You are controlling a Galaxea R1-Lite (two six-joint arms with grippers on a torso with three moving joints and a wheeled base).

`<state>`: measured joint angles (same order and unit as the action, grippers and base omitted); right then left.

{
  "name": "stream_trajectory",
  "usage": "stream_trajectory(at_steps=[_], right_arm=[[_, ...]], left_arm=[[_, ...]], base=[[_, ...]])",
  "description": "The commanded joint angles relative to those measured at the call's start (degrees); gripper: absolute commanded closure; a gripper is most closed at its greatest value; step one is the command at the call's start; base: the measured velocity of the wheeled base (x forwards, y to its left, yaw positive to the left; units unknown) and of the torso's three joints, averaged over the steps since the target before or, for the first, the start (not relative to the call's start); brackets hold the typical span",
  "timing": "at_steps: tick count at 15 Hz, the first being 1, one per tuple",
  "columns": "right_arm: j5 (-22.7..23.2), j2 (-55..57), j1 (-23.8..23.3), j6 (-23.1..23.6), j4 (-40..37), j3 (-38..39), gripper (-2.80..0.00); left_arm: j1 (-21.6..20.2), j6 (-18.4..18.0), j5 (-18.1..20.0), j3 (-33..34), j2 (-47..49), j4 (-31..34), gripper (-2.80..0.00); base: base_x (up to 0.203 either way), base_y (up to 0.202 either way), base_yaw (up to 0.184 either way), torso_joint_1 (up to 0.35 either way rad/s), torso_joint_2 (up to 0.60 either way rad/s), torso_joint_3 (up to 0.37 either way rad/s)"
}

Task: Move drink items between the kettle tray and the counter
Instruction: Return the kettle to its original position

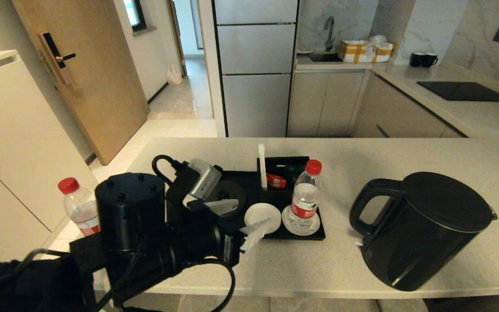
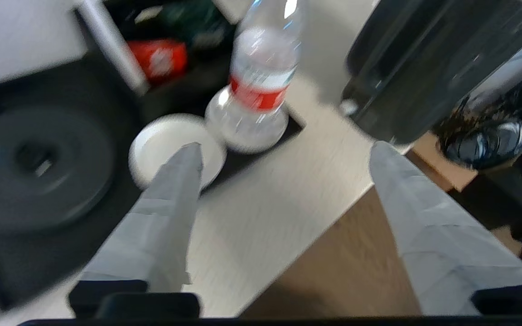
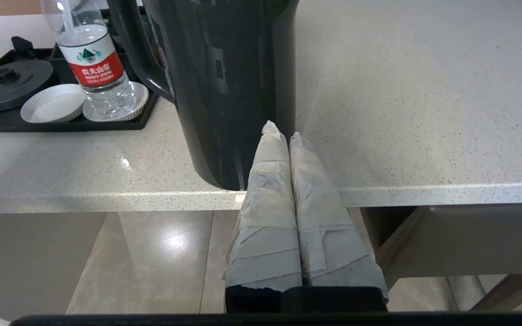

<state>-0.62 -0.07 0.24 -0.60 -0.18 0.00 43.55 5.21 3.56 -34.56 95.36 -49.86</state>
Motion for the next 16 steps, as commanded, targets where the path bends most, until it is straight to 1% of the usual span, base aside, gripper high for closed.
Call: stream_trajectory(at_steps=[1,2,5,7,9,12,14,16], right_arm=[[0.01,-0.01,0.02,-0.02,0.0,0.0,0.0],[0.01,-0.01,0.02,-0.02,0.0,-0.09,0.0],[0.01,-0.01,0.02,-0.02,0.0,0.0,0.0],[0.01,-0.01,0.02,-0.02,0.0,-0.09,0.0],[0.01,-0.01,0.02,-0.02,0.0,-0.08,0.0],[0.01,-0.01,0.02,-0.02,0.0,0.0,0.0],[0.01,-0.01,0.02,-0.02,0.0,-0.09,0.0],[0.01,-0.01,0.02,-0.02,0.0,-0.09,0.0]], left_arm=[[3.0,-0.06,-2.19,-1.06,6.35,-5.3,-2.8],[4.52,-0.09,-3.14,-2.34,7.61,-6.08,-2.8],[6.42,-0.24,-3.89,-4.98,10.02,-5.84,-2.8],[7.34,-0.44,-5.87,-7.0,12.19,-5.88,-2.8],[7.8,-0.72,-8.82,-9.96,15.32,-5.93,-2.8],[9.27,-2.22,-9.54,-11.58,16.62,-5.77,-2.8],[10.99,-3.36,-11.16,-13.57,18.89,-5.7,-2.8],[12.59,-5.56,-12.82,-16.12,20.98,-5.57,-2.8]], base=[[0.0,0.0,0.0,0.0,0.0,0.0],[0.0,0.0,0.0,0.0,0.0,0.0],[0.0,0.0,0.0,0.0,0.0,0.0],[0.0,0.0,0.0,0.0,0.0,0.0],[0.0,0.0,0.0,0.0,0.0,0.0],[0.0,0.0,0.0,0.0,0.0,0.0],[0.0,0.0,0.0,0.0,0.0,0.0],[0.0,0.0,0.0,0.0,0.0,0.0]])
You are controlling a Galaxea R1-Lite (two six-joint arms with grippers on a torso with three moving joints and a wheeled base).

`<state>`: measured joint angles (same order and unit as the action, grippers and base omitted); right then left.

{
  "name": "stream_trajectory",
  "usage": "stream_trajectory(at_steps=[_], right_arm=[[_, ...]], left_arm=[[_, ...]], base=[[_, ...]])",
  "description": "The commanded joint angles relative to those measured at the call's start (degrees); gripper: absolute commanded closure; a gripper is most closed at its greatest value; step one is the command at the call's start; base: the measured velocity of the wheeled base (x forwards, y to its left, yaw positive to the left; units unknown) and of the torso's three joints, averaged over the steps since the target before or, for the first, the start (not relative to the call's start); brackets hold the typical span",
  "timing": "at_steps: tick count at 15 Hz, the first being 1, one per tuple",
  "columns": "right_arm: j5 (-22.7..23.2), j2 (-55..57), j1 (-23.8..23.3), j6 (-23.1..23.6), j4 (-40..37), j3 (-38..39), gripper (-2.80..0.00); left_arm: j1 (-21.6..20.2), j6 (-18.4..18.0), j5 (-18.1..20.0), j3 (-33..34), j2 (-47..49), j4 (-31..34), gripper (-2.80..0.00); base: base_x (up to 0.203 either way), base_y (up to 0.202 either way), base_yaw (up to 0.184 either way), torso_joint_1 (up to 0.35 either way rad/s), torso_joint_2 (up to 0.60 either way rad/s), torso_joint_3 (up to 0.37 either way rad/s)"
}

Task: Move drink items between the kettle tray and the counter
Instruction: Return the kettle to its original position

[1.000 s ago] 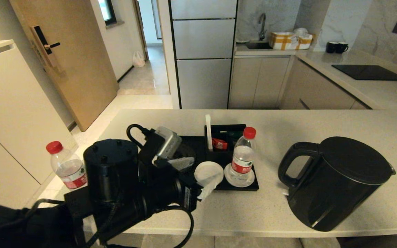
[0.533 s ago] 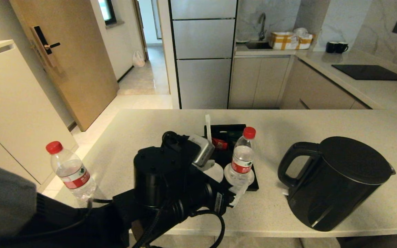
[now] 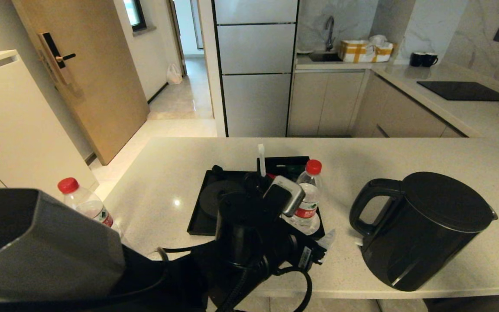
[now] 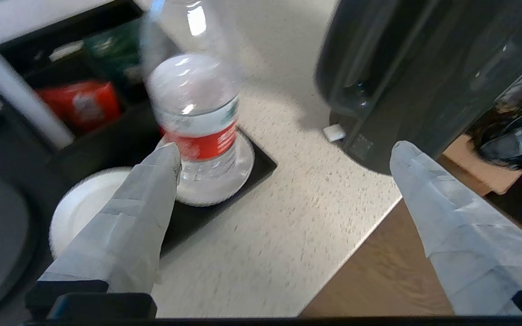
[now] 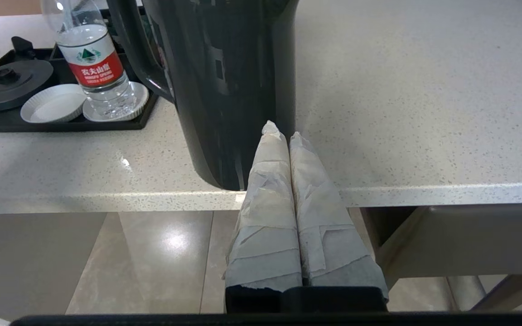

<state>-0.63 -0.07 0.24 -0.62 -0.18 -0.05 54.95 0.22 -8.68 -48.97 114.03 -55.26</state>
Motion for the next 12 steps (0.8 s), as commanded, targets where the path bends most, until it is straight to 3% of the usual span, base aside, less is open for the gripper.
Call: stream_trajectory(at_steps=[1,5,12], right_arm=[[0.02,-0.01,0.02,0.01,0.01,-0.04,0.0],[0.02,-0.01,0.02,0.01,0.01,0.05,0.0],[0.02,-0.01,0.02,0.01,0.01,0.0,0.0]], left_arm=[[1.91,-1.07,-1.13,-3.24,3.06,0.16,-2.8],[2.97,-1.17,-3.4,-11.55,7.3,6.04,-2.8],[3.77,-1.19,-14.44,-24.26,15.01,11.14,-2.8]], base=[[0.0,0.0,0.0,0.0,0.0,0.0],[0.0,0.0,0.0,0.0,0.0,0.0],[0.0,0.0,0.0,0.0,0.0,0.0]])
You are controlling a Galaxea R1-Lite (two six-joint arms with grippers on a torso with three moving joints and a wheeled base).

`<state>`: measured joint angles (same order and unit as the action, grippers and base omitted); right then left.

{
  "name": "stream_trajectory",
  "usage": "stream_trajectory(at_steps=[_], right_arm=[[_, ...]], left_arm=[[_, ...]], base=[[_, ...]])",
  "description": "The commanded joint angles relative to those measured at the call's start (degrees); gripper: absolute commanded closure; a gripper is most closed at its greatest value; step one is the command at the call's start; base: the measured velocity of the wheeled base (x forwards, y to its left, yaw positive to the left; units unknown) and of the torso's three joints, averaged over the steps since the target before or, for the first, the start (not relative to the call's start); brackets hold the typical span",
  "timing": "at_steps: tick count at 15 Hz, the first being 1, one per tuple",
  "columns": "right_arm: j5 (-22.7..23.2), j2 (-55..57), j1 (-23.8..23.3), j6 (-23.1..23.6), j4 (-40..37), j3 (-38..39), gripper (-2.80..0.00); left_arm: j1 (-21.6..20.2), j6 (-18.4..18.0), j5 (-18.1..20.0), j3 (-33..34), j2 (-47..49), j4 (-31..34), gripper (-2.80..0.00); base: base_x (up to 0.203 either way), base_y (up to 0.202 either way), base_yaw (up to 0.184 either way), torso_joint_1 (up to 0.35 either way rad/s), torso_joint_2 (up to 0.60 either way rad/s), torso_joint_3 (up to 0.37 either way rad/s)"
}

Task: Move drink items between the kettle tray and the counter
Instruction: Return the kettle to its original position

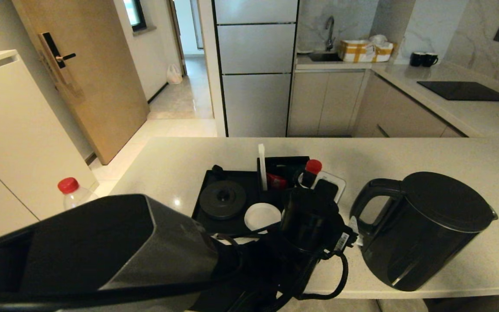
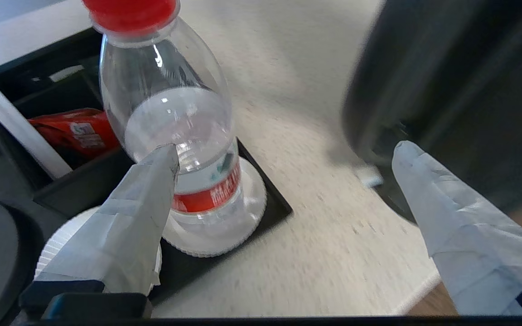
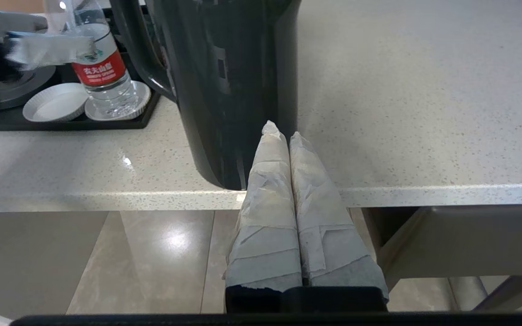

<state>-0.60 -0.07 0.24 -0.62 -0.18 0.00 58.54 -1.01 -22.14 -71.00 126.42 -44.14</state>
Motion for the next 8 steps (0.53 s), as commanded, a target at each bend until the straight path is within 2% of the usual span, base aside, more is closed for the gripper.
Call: stream_trajectory(at_steps=[1,6,8], right_arm=[[-0.02,-0.01,0.02,0.01,0.01,0.0,0.0],[-0.02,-0.01,0.02,0.01,0.01,-0.09,0.0],[-0.02,-0.01,0.02,0.01,0.01,-0.09,0.0]], left_arm=[[0.46,0.04,-1.04,-3.19,3.07,0.02,-2.8],[1.02,-0.21,-0.97,-7.43,5.3,0.29,-2.8],[1.28,-0.3,-0.97,-11.11,6.43,1.56,-2.8]], base=[[0.0,0.0,0.0,0.0,0.0,0.0],[0.0,0.0,0.0,0.0,0.0,0.0],[0.0,0.0,0.0,0.0,0.0,0.0]])
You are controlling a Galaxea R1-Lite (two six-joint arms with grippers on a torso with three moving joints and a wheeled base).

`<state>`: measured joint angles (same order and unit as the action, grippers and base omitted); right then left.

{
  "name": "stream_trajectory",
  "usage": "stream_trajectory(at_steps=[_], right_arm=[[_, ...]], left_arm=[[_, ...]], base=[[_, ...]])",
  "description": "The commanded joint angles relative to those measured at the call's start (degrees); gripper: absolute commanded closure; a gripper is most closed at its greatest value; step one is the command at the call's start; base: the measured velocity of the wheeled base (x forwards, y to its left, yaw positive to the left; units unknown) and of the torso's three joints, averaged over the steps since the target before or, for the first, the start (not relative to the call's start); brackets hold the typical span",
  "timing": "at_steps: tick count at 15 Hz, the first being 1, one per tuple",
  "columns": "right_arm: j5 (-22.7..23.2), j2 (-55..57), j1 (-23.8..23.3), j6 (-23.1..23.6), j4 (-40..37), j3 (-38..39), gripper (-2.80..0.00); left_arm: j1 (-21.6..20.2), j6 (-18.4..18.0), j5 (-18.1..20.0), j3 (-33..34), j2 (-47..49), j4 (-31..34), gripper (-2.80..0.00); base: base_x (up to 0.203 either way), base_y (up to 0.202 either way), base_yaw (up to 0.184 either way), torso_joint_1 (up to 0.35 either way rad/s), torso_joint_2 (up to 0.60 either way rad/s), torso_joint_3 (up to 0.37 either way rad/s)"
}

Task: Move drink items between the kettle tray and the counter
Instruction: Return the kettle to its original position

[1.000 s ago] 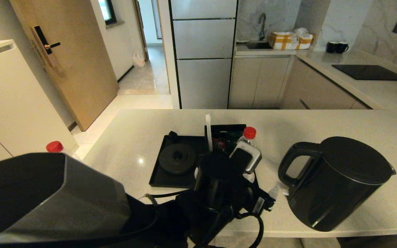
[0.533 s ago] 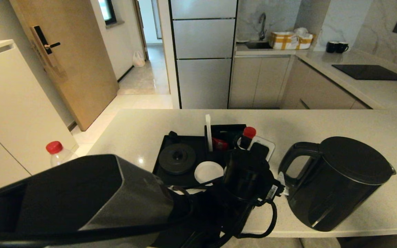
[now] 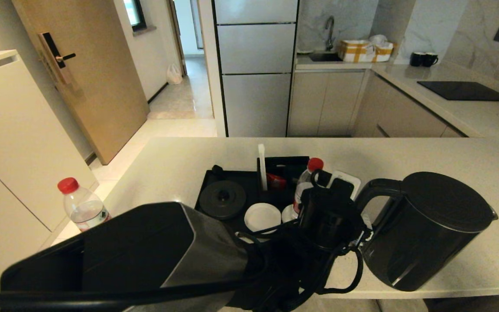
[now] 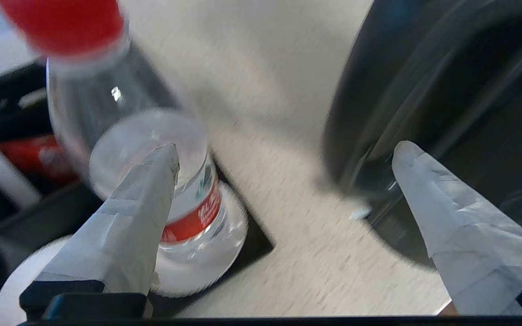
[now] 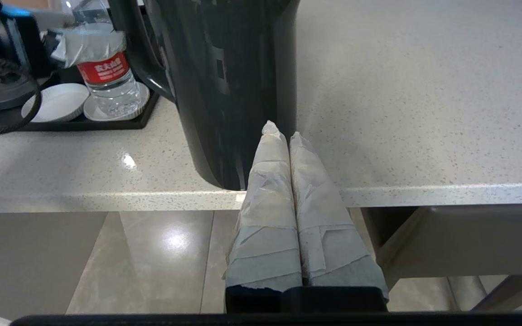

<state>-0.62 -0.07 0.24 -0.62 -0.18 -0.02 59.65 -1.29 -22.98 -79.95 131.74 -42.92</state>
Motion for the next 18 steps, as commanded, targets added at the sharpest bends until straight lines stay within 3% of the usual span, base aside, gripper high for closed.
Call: stream_trajectory(at_steps=[1,6,11,18], right_arm=[[0.01,-0.01,0.02,0.01,0.01,-0.06,0.0],[0.01,-0.01,0.02,0.01,0.01,-0.06,0.0],[0.01,-0.01,0.02,0.01,0.01,0.02,0.0],[0.01,-0.01,0.02,0.01,0.01,0.02,0.0]], left_arm=[[0.2,-0.03,-0.14,-2.94,1.5,0.82,-2.8],[0.2,0.06,-0.14,-2.93,1.5,0.74,-2.8],[0.89,0.6,-1.37,2.85,-1.19,-1.22,-2.8],[3.98,1.38,-1.28,5.15,-1.49,-2.6,-2.8]], base=[[0.0,0.0,0.0,0.0,0.0,0.0],[0.0,0.0,0.0,0.0,0.0,0.0],[0.0,0.0,0.0,0.0,0.0,0.0],[0.0,0.0,0.0,0.0,0.0,0.0]])
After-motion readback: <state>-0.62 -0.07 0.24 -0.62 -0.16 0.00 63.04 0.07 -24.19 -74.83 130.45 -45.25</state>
